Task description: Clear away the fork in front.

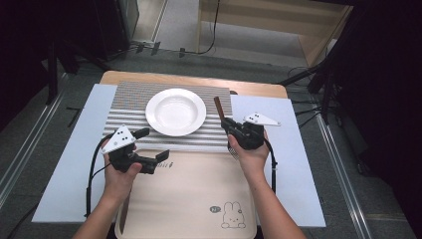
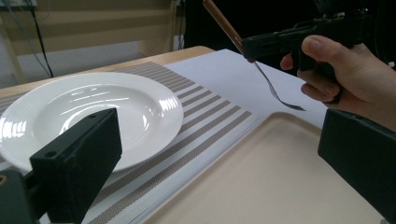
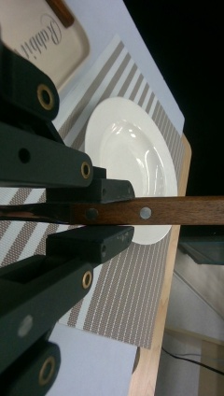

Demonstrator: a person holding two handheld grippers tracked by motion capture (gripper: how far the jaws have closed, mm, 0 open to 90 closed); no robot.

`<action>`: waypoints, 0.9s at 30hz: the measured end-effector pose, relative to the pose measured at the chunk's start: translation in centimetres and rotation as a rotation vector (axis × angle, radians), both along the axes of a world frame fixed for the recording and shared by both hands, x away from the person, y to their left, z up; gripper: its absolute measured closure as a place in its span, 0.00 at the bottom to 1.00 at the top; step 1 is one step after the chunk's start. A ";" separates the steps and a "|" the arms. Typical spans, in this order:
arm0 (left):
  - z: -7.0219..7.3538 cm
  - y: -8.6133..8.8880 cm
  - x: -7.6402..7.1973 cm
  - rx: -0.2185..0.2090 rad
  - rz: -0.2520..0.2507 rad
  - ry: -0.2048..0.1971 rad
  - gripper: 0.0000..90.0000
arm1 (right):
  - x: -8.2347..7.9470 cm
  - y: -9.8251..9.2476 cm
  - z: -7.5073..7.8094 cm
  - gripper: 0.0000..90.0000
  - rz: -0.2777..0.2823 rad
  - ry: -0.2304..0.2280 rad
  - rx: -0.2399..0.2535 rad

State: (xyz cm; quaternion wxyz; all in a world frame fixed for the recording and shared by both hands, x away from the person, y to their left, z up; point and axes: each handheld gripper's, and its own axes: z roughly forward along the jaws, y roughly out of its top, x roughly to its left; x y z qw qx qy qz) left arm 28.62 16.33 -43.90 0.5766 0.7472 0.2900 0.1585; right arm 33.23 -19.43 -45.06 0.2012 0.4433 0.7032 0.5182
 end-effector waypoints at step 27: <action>1.5 -5.7 0.9 -0.022 -0.102 0.042 0.02 | -7.4 -0.1 -1.1 0.85 0.077 -0.061 0.051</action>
